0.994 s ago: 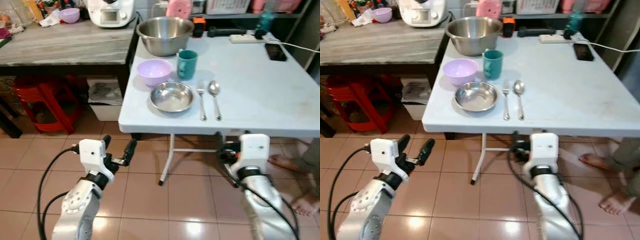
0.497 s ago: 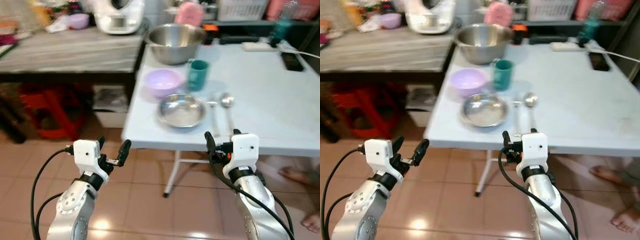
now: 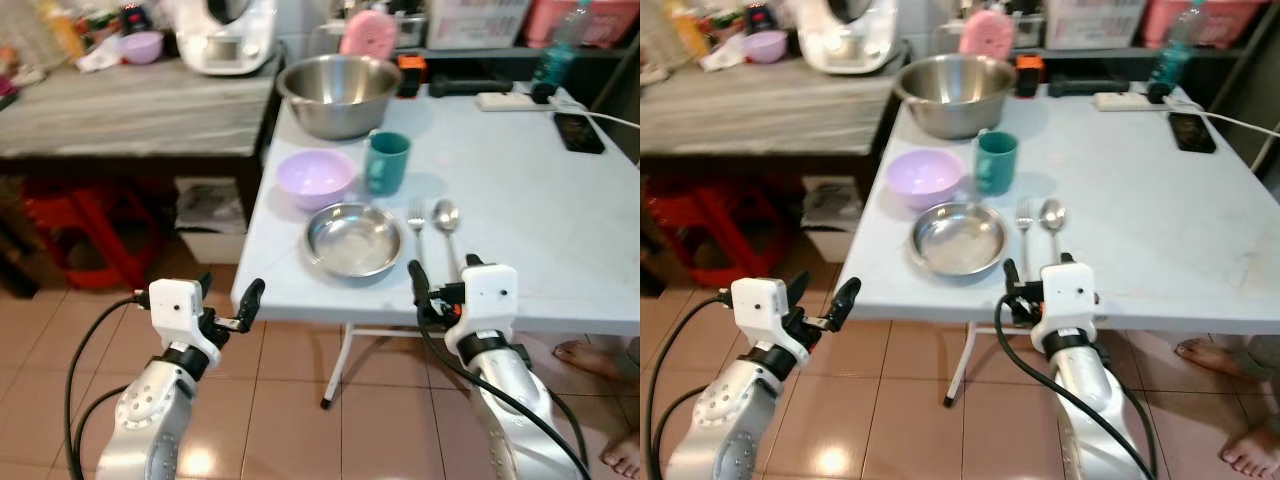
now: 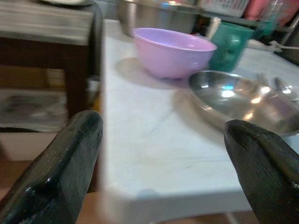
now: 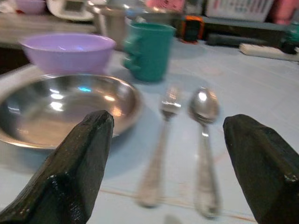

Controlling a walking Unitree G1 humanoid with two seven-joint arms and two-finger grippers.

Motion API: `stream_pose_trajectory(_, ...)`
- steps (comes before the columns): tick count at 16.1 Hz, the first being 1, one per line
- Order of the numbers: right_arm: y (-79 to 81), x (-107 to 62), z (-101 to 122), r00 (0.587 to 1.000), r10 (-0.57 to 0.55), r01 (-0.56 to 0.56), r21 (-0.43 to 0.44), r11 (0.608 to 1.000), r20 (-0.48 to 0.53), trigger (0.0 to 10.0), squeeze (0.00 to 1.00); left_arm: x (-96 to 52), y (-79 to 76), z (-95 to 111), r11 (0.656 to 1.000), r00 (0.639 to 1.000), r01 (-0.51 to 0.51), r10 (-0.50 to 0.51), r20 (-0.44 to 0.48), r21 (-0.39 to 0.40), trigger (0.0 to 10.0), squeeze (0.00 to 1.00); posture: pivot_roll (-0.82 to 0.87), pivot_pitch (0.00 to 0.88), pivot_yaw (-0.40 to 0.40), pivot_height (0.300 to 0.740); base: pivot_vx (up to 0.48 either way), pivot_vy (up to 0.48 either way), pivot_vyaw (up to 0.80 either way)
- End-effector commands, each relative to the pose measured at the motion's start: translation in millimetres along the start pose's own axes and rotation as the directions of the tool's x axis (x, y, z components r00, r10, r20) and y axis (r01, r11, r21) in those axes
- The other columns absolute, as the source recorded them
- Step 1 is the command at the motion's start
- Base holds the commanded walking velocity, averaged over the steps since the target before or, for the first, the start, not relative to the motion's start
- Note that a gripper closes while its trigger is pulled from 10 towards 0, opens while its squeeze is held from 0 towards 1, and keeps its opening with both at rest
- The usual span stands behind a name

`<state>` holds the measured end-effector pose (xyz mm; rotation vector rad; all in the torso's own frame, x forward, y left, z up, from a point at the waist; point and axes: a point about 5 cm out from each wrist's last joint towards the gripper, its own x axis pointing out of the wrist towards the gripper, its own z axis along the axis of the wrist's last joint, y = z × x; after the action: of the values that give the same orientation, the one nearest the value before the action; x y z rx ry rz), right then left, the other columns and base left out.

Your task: Setting the table

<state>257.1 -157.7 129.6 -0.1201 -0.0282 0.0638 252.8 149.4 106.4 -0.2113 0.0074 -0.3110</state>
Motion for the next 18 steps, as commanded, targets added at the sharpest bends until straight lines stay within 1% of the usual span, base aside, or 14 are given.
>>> stream_pose_trajectory(1,2.3,1.1,7.2,1.000,0.011,-0.011,0.002,1.000,0.025,10.0,0.00,-3.1,4.4,0.3,1.000,1.000,-0.015,0.015,-0.002,0.002,10.0,0.00,-0.13,0.089,0.030,0.740,0.000,0.000,0.00)
stream_pose_trajectory(18,2.3,1.1,7.2,1.000,0.011,-0.011,0.002,1.000,0.025,10.0,0.00,-3.1,4.4,0.3,1.000,1.000,-0.015,0.015,-0.002,0.002,10.0,0.00,-0.13,0.089,0.030,0.740,0.000,0.000,0.00)
